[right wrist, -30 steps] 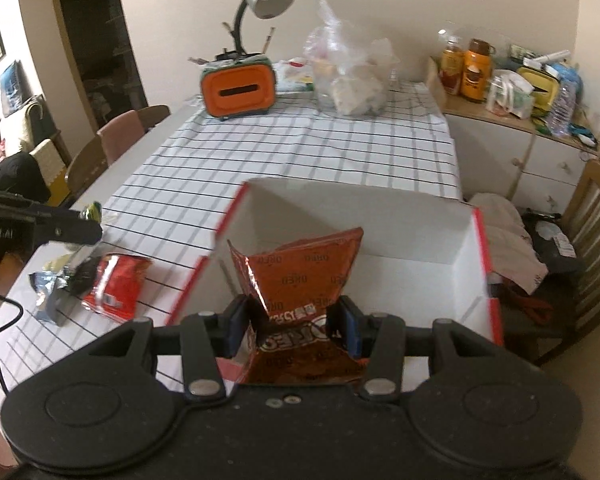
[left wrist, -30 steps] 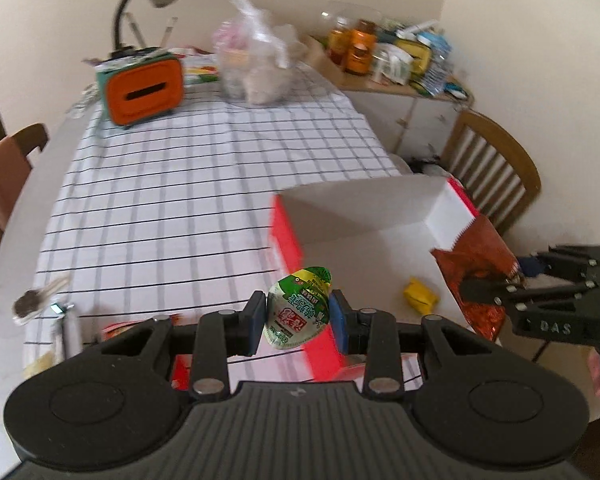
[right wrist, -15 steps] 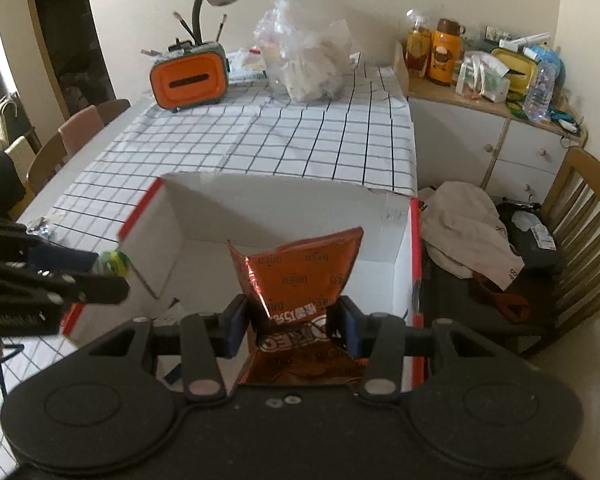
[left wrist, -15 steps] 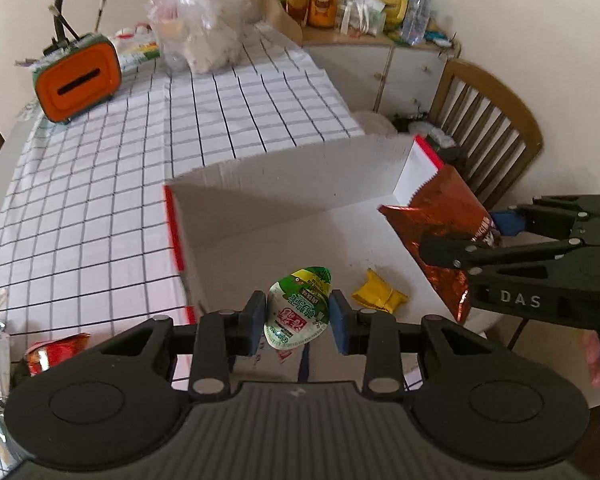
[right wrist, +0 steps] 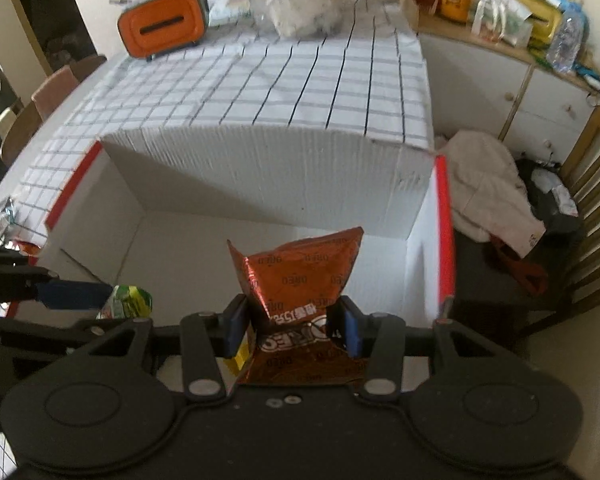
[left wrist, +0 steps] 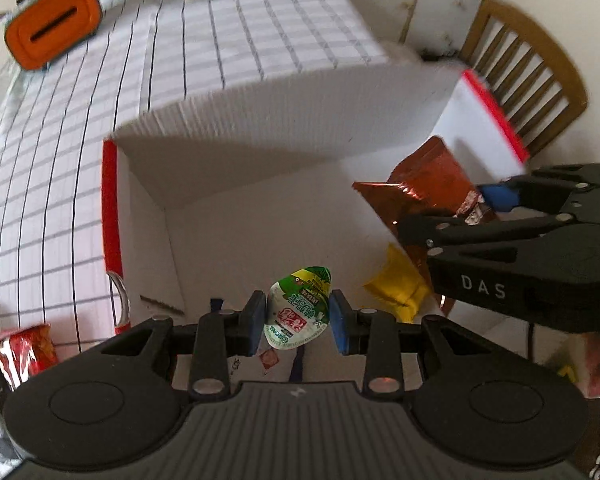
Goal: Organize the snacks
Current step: 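Carry the pouch and Oreo bag into the red box and release them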
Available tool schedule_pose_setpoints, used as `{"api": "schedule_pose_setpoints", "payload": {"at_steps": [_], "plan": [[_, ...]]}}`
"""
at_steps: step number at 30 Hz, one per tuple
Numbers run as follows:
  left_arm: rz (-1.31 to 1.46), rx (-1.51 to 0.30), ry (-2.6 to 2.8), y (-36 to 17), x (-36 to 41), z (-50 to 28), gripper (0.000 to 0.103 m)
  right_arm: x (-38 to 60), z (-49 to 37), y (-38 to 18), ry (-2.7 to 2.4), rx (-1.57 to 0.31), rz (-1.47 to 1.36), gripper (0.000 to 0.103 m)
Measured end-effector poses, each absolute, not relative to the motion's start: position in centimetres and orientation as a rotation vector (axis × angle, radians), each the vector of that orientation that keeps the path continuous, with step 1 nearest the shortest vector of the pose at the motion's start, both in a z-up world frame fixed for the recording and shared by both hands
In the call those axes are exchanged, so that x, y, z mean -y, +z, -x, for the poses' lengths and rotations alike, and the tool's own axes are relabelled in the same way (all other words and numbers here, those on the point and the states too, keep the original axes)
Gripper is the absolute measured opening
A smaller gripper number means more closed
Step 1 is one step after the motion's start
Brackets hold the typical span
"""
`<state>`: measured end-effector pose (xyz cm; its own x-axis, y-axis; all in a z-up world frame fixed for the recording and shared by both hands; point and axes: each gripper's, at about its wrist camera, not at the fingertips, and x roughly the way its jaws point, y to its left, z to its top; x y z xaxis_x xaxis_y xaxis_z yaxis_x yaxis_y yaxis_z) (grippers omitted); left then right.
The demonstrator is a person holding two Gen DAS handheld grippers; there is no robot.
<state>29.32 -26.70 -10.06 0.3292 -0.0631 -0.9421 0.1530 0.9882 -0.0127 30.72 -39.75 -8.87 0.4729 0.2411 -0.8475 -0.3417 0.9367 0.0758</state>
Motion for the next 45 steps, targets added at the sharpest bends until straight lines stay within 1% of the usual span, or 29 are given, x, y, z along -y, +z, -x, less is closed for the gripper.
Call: {"api": "schedule_pose_setpoints", "payload": {"at_steps": [7,17,19,23,29,42,44,45], "plan": [[-0.079,-1.327,-0.116,-11.7,26.6,-30.6,0.034,38.5,-31.8,-10.7,0.374,-1.101,0.177,0.047],[-0.089,-1.346,-0.120,-12.3,27.3,-31.3,0.035,38.4,-31.7,-11.1,0.378,-1.118,0.181,0.047],[-0.094,-1.344,-0.118,-12.3,27.4,-31.4,0.038,38.5,-31.8,-11.1,0.383,-1.121,0.176,0.047],[-0.080,-1.321,-0.124,-11.9,27.1,-31.1,0.047,38.9,-31.4,-10.7,0.390,-1.112,0.152,0.047],[-0.059,-1.258,-0.123,-10.4,26.0,-29.8,0.050,39.8,-30.2,-8.9,0.408,-1.071,0.111,0.049],[-0.008,-1.127,-0.149,-6.6,23.9,-26.1,0.056,41.6,-26.6,-5.6,0.443,-0.984,0.050,0.059],[0.007,-1.110,-0.153,-6.0,23.4,-25.5,0.060,41.7,-26.0,-5.0,0.444,-0.964,0.042,0.062],[0.013,-1.102,-0.154,-5.7,23.1,-25.3,0.061,41.6,-25.7,-4.7,0.444,-0.955,0.041,0.062]]}}
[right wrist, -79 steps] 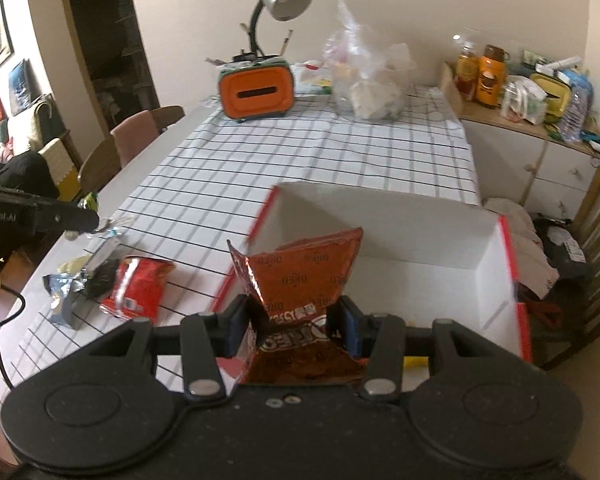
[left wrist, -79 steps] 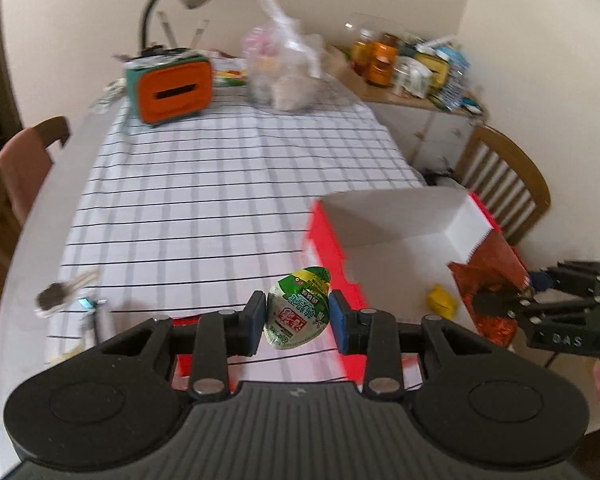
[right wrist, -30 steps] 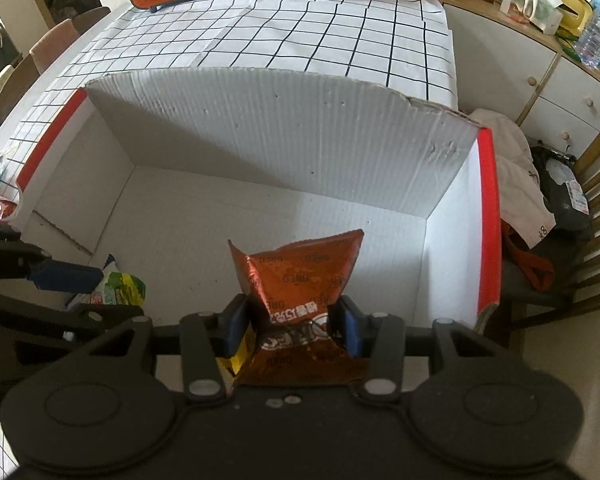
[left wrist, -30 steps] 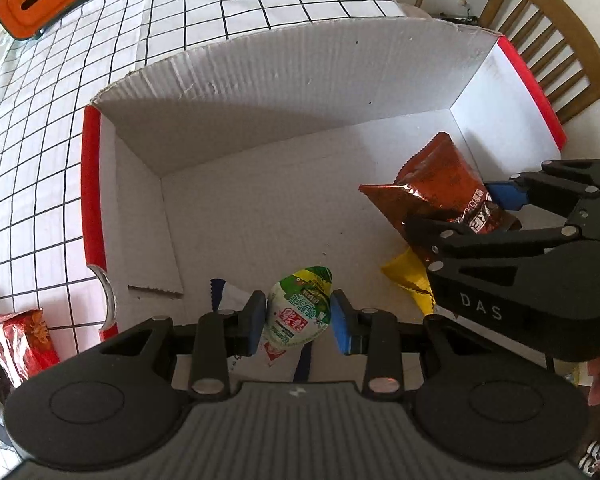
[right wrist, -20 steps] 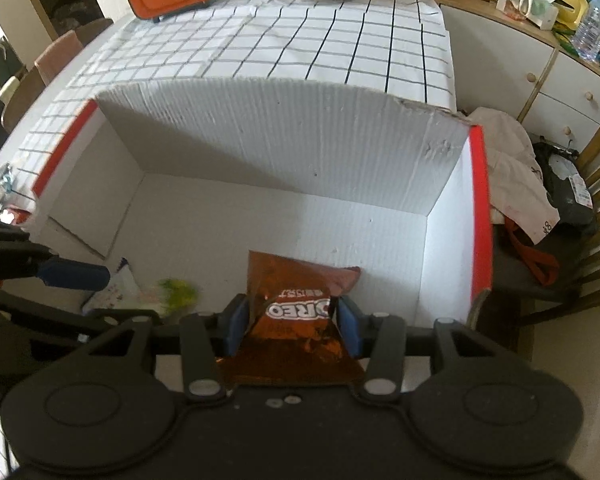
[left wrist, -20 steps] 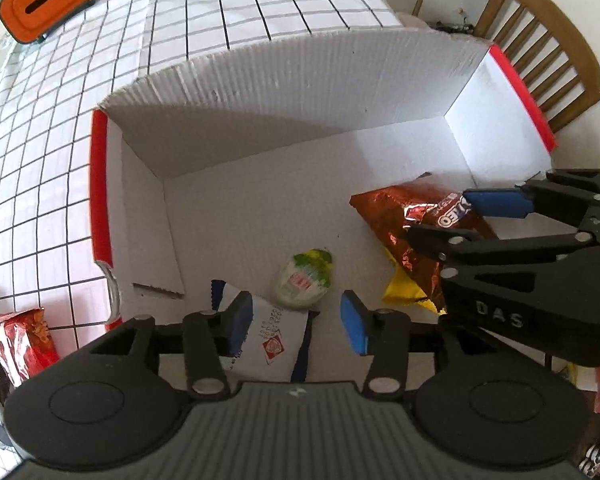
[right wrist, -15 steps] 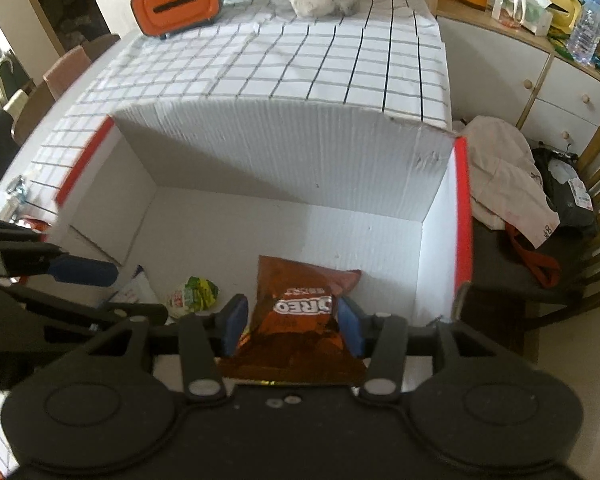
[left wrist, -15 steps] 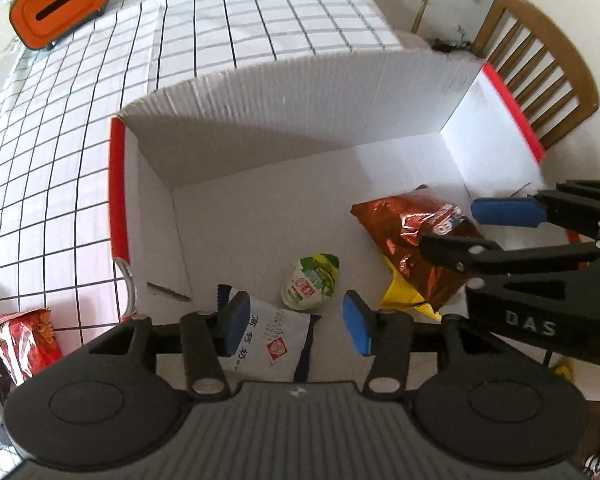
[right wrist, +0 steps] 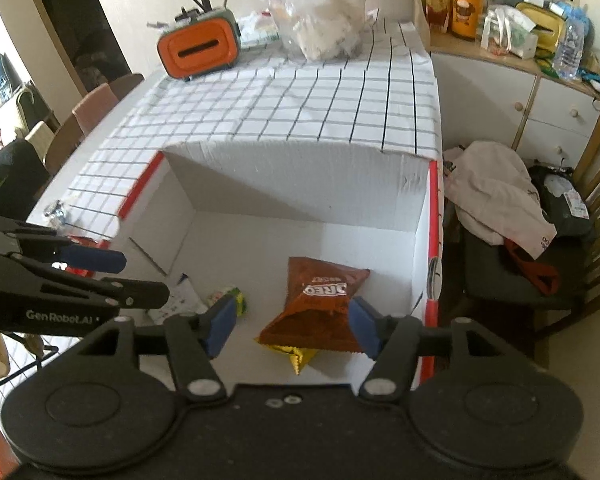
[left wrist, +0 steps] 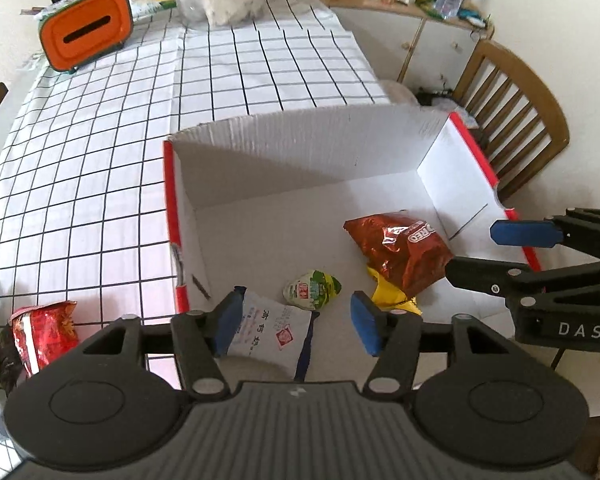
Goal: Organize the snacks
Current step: 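Carry the pouch and Oreo bag into the red box and release them, then move both tools back toward the red chip bag and silver wrapper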
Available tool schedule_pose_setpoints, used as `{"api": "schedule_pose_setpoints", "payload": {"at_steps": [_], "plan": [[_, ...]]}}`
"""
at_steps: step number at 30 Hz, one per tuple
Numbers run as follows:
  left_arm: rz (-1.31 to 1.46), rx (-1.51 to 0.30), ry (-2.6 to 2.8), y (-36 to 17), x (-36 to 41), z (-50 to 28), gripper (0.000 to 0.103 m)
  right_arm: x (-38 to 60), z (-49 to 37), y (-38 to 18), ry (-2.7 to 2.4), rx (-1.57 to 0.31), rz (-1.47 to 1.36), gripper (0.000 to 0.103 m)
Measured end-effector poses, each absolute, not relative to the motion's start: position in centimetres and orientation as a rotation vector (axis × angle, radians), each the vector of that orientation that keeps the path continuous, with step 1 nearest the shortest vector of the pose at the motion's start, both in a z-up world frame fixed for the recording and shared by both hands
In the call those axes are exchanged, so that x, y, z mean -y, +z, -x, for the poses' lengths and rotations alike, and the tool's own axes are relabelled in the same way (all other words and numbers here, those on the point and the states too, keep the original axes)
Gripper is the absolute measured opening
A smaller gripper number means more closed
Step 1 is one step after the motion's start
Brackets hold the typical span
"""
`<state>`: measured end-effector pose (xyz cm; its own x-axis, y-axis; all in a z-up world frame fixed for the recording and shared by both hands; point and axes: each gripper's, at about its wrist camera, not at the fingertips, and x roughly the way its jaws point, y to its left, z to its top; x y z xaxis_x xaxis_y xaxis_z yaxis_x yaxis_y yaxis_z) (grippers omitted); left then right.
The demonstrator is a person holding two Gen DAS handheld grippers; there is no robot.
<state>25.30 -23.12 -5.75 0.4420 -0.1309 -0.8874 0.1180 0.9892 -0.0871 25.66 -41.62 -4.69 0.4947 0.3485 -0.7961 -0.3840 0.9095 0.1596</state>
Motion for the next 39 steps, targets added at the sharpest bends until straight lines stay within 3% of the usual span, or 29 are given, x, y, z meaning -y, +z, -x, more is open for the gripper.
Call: {"api": "schedule_pose_setpoints", "payload": {"at_steps": [3,7,10,14,26,28,39], "plan": [[0.013,-1.074,-0.157,-5.0,22.7,-24.1,0.061,41.3,-24.6,-3.9,0.452,-0.933,0.039,0.063],[0.009,-1.029,-0.162,-4.1,22.2,-22.7,0.066,40.7,-23.2,-2.9,0.460,-0.896,0.044,0.077],[0.004,-0.991,-0.165,-3.3,21.6,-21.4,0.068,40.0,-22.3,-2.3,0.471,-0.871,0.049,0.080],[-0.005,-0.941,-0.168,-2.3,20.6,-19.6,0.080,39.1,-20.9,-1.6,0.492,-0.854,0.038,0.082],[-0.017,-0.845,-0.150,-0.9,15.4,-14.7,0.084,33.9,-17.1,-0.3,0.574,-0.795,0.077,0.094],[-0.011,-0.814,-0.130,-0.9,14.3,-13.8,0.085,32.7,-16.5,-0.3,0.592,-0.785,0.093,0.100],[0.052,-0.797,-0.022,-2.8,6.3,-11.2,0.087,26.2,-15.5,-1.7,0.646,-0.799,0.107,0.102]]}}
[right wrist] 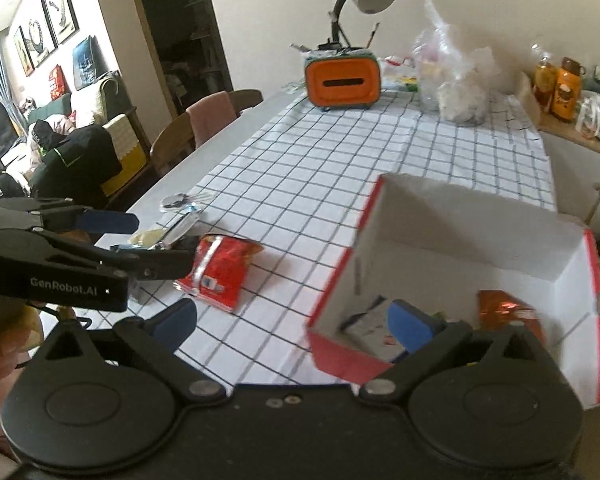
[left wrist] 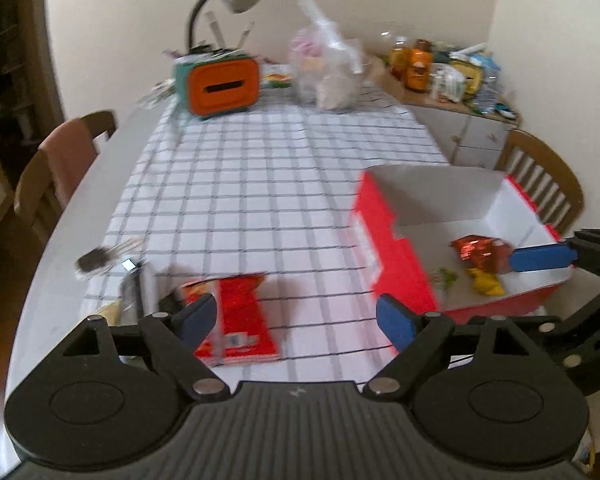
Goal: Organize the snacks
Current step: 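Move both tools back toward the red chip bag and silver wrapper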
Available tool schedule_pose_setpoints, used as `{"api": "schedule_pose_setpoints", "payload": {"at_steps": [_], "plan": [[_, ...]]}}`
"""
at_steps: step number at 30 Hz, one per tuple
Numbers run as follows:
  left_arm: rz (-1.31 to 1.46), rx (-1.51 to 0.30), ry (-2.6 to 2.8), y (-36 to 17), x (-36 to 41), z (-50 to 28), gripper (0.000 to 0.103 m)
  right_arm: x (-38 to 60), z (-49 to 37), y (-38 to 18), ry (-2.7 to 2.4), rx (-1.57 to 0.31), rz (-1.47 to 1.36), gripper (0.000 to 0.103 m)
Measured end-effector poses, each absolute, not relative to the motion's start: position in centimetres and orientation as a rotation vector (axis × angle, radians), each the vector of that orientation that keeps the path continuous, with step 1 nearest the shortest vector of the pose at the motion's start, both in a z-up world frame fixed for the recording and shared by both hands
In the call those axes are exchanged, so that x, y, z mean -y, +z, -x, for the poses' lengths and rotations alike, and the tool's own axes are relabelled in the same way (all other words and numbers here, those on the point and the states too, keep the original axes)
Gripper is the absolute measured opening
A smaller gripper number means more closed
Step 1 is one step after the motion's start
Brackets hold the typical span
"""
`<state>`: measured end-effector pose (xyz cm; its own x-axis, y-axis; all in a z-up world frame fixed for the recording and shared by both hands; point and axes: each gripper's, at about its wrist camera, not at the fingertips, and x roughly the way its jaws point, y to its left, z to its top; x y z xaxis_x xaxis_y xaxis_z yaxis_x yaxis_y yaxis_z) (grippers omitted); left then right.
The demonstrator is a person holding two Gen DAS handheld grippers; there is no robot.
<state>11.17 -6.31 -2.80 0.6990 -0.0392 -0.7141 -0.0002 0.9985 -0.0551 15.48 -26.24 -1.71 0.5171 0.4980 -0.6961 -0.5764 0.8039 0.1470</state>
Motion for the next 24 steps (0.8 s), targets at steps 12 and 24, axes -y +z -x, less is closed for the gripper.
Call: {"api": "schedule_pose_setpoints", "payload": {"at_steps": [12,24], "plan": [[0.099,-0.864,0.100,-7.1,-2.9,-9.5,0.087,18.2,-17.1,-4.6,0.657,-0.867,0.119,0.102],[0.163,-0.950,0.171,-12.1,-8.2,-9.8,0.087,9.9,-20.6,-9.6,0.626,-0.957,0.198,0.101]]}}
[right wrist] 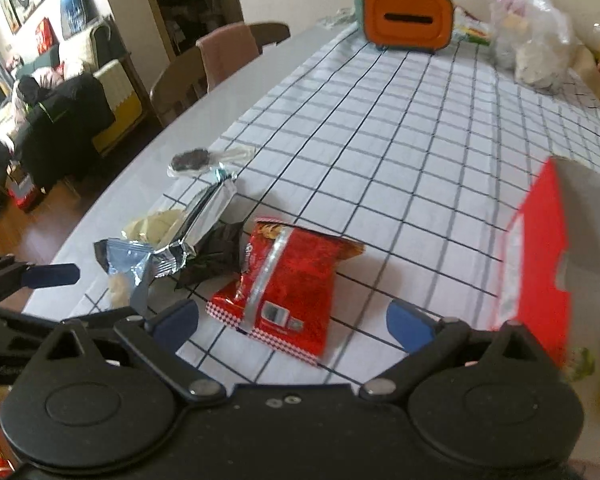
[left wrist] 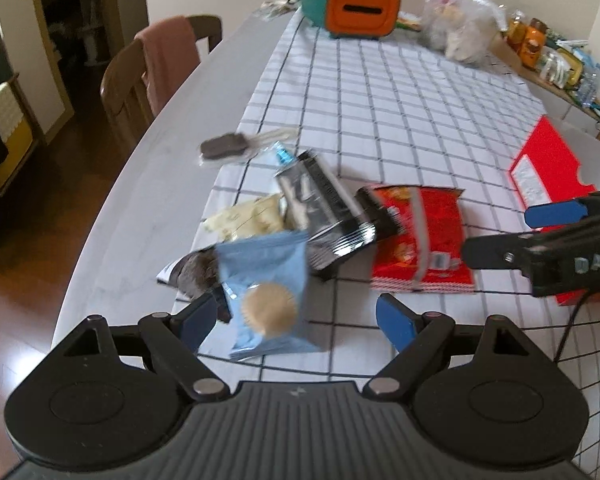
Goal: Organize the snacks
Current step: 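Move both tools back toward the red chip bag and silver wrapper, then grasp the blue cookie pack with the left tool while the right tool grasps the red chip bag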
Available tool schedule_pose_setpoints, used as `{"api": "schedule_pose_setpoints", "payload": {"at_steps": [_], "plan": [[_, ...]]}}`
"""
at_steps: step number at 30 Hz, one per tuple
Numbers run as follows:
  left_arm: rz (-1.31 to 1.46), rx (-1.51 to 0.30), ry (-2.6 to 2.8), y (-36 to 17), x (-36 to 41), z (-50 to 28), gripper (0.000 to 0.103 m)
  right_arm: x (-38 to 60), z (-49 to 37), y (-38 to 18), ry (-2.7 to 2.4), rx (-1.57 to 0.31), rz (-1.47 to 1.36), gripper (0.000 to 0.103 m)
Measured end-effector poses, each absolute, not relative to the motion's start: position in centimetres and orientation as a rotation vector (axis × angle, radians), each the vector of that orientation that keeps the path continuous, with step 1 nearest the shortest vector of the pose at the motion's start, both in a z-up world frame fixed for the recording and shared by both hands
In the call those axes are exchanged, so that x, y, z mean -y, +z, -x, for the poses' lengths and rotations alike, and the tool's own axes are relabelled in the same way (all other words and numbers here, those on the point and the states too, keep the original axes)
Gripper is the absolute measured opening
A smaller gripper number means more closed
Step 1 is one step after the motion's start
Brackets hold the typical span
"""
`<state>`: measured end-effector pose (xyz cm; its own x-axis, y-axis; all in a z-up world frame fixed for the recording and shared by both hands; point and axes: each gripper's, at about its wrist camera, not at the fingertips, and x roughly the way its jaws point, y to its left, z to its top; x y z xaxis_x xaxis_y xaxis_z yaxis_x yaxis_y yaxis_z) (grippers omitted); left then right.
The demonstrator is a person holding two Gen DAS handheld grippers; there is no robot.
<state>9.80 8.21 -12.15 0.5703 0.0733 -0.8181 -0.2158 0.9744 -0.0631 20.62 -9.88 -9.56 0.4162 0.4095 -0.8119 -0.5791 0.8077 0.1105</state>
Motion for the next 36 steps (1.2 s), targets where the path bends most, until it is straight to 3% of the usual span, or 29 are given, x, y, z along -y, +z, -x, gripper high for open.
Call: {"api": "schedule_pose_setpoints", "payload": {"at_steps": [21,26,31,36], "plan": [[0.207,-1.002,0.162,-14.8,-10.2,-11.4,0.084,3.8,-24.8,-15.3,0.512,-1.091,0.280,0.091],[0.223,-1.022,0.162,-15.3,-10.5,-11.8,0.069,3.6,-24.7,-15.4,0.503,-1.088,0.273,0.088],[0.214,-1.041,0.165,-15.5,-10.4,-11.8,0.052,3.6,-24.6,-15.3,0.504,-1.077,0.265,0.078],[0.222,-1.043,0.164,-15.5,-10.4,-11.7,0.048,4.2,-24.2,-15.1,0.486,-1.080,0.229,0.074]]}}
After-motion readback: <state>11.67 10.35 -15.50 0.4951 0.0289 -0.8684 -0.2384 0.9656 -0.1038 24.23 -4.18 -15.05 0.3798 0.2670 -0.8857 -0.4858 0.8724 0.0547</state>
